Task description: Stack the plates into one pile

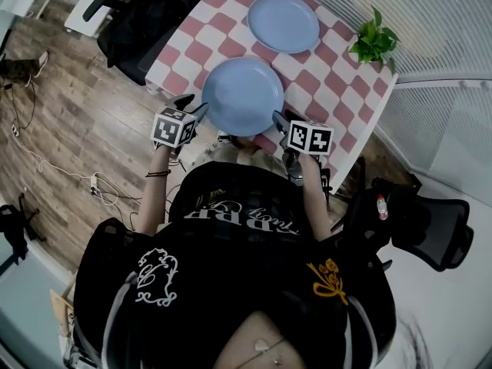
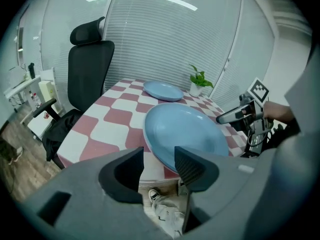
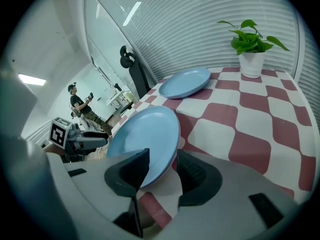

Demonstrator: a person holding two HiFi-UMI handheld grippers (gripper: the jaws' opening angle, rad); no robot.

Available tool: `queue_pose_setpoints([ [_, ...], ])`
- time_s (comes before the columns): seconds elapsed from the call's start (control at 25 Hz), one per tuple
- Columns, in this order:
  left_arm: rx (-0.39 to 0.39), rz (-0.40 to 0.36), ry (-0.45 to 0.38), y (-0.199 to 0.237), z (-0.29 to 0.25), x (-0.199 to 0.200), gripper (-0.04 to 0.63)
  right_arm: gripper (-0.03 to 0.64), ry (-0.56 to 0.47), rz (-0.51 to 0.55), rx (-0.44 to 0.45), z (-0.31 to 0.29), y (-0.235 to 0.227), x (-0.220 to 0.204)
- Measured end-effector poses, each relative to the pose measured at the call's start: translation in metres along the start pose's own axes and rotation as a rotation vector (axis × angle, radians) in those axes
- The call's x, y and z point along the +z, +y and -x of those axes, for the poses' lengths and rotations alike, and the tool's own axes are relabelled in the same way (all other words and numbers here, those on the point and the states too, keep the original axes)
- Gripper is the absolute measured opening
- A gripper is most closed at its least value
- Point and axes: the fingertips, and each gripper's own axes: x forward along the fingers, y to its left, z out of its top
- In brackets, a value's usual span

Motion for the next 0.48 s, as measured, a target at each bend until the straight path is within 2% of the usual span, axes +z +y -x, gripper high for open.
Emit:
queue_pose_setpoints([
  [0.12,0.002,-0.018,-0.049,0.015,0.007,0.022,0.190,0.135,-0.075,-0.021,-0.013,0.007,-0.011,0.022],
  [0.32,-0.034,-0.125,-0.089,0.027,-0.008,0.070,0.190,0.135,-0.153,-0.023,-0.081,0.007,-0.042,0.064],
  [0.48,-0.092,-0.202,-0.076,0.030,-0.037,0.107,0.190,0.135,-0.228,-0.078,-0.045,-0.010,-0.054,0.105],
])
